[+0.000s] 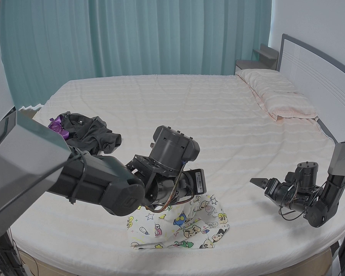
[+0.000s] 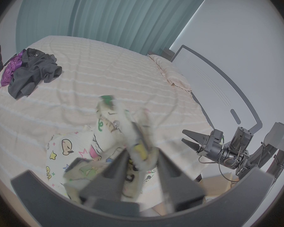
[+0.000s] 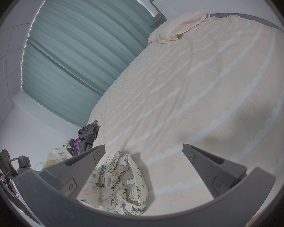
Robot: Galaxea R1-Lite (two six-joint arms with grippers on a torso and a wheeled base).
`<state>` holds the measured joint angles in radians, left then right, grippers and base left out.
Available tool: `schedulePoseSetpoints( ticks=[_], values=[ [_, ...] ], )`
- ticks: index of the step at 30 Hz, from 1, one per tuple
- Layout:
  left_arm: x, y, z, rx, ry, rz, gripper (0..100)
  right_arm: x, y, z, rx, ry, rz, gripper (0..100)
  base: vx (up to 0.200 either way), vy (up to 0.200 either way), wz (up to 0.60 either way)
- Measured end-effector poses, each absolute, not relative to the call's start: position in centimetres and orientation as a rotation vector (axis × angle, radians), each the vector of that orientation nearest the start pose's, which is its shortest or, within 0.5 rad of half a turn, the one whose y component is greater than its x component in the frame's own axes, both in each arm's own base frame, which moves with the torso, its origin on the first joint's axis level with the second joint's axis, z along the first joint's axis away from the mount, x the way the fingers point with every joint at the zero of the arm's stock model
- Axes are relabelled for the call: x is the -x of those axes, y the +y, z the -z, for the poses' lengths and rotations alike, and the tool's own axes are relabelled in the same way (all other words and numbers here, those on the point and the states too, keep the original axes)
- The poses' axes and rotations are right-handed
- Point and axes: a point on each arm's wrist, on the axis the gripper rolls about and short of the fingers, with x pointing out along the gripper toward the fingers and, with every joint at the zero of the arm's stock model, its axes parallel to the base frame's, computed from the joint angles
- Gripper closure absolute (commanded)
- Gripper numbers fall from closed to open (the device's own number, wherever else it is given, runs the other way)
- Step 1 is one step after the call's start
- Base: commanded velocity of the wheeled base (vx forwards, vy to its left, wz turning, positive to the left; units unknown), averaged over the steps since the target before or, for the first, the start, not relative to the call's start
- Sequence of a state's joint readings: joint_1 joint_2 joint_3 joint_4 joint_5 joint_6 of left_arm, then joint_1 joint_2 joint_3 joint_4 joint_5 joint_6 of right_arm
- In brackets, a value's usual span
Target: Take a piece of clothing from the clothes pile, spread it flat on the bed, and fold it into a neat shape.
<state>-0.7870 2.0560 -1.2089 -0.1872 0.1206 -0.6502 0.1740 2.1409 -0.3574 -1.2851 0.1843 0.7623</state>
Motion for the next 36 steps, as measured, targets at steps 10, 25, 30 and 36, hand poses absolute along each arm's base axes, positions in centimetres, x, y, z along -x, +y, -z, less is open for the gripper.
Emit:
schedulePoseSetpoints(
  ticks=[10,25,30,36],
  values=[
    [-27.9,-28.1,-12.5,0.317,0.763,0.413,0,-28.3,5.4,-1.7,-0.74,0.609,-0.143,0,0.0,0.0,0.0],
    [-25.8,-22.8,-12.1,0.48,0.863,0.27,0,-27.6,6.3,-1.9,-0.727,0.628,-0.172,0,0.0,0.0,0.0],
    [-24.1,-19.3,-11.6,0.571,0.926,0.245,0,-26.8,7.5,-1.7,-0.705,0.661,-0.212,0,0.0,0.0,0.0],
    [-22.6,-16.4,-11.7,0.707,0.92,0.22,0,-25.8,9.4,-0.7,-0.62,0.723,-0.277,0,0.0,0.0,0.0]
  ],
)
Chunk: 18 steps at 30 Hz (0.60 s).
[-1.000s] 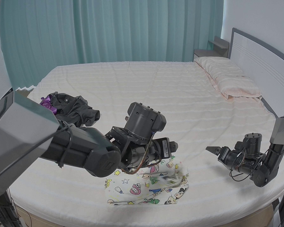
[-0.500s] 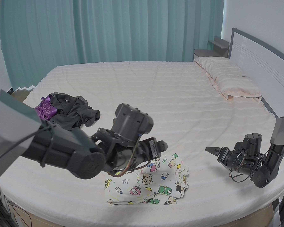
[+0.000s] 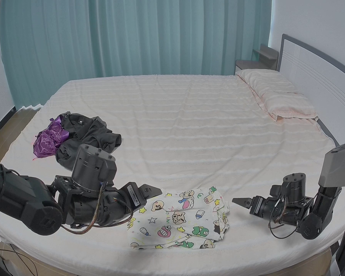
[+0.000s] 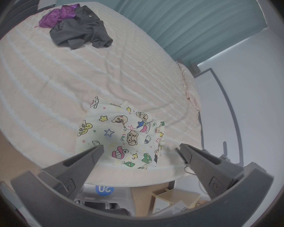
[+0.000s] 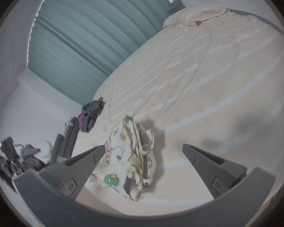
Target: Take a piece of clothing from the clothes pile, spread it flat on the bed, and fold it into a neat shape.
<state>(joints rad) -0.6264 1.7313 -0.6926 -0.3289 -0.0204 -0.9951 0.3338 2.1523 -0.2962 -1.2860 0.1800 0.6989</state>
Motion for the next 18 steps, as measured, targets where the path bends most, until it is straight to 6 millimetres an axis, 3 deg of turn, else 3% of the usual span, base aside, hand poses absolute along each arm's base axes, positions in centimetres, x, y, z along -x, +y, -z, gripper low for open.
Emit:
schedulePoseSetpoints(
  ticks=[3,18],
  values=[
    [-22.2,-15.7,-11.9,0.747,0.889,0.228,0,-25.4,9.7,0.2,-0.576,0.757,-0.291,0,0.0,0.0,0.0],
    [-21.6,-13.9,-11.6,0.791,0.912,0.254,0,-24.0,10.8,2.2,-0.468,0.792,-0.366,0,0.0,0.2,0.0]
  ],
)
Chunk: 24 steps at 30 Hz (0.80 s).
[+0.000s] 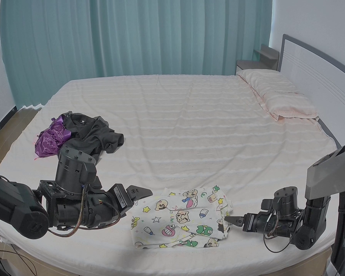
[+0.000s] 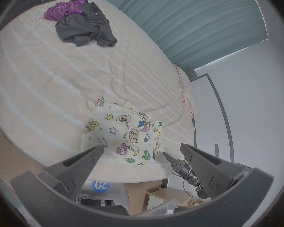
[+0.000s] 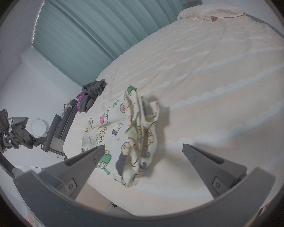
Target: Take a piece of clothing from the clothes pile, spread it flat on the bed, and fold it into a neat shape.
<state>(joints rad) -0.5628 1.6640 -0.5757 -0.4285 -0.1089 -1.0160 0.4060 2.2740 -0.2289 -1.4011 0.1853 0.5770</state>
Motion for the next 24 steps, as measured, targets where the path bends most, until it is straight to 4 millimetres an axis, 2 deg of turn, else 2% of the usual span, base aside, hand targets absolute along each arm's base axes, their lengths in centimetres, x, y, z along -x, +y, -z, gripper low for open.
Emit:
schedulePoseSetpoints(
  ticks=[9,19,20,24],
  values=[
    [-21.3,-13.7,-11.3,0.783,0.924,0.246,0,-22.7,10.4,3.3,-0.438,0.848,-0.374,0,0.0,0.0,0.0],
    [-21.3,-13.7,-11.2,0.779,0.925,0.243,0,-22.3,10.3,3.7,-0.418,0.872,-0.388,0,0.0,0.0,0.0],
    [-21.3,-13.7,-11.2,0.779,0.925,0.243,0,-22.3,10.3,3.7,-0.417,0.873,-0.388,100,0.0,0.0,0.0],
    [-21.3,-13.7,-11.2,0.779,0.926,0.243,0,-22.3,10.3,3.8,-0.418,0.876,-0.387,100,0.0,0.0,0.0]
  ],
)
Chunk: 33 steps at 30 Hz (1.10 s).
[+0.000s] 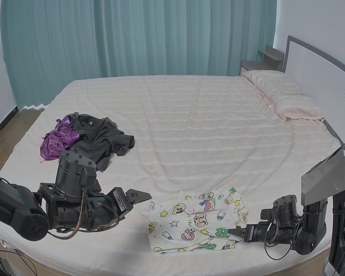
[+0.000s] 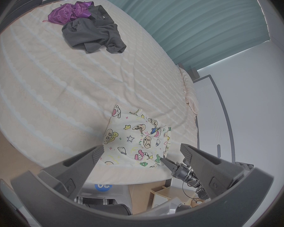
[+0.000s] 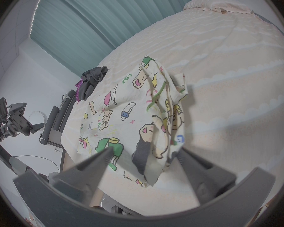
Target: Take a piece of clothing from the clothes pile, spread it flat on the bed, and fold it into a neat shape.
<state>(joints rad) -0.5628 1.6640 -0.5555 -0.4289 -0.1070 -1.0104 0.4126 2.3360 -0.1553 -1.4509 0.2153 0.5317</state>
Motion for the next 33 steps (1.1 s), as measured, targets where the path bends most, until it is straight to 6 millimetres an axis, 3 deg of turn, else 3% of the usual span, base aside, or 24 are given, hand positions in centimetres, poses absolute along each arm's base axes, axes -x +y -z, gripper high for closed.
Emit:
schedulePoseSetpoints(
  ticks=[11,25,26,33],
  values=[
    [-21.3,-13.7,-11.1,0.778,0.926,0.241,0,-22.0,9.9,3.7,-0.409,0.876,-0.375,100,0.0,0.0,0.0],
    [-21.3,-13.7,-11.1,0.777,0.928,0.239,0,-21.9,7.7,2.8,-0.352,0.847,-0.366,100,0.0,0.0,0.0],
    [-21.3,-13.7,-11.0,0.776,0.929,0.238,0,-21.8,7.6,2.9,-0.347,0.852,-0.365,0,0.0,0.0,0.0],
    [-21.3,-13.7,-11.0,0.776,0.931,0.237,0,-21.6,7.4,3.2,-0.338,0.853,-0.368,0,0.0,0.0,0.0]
  ],
)
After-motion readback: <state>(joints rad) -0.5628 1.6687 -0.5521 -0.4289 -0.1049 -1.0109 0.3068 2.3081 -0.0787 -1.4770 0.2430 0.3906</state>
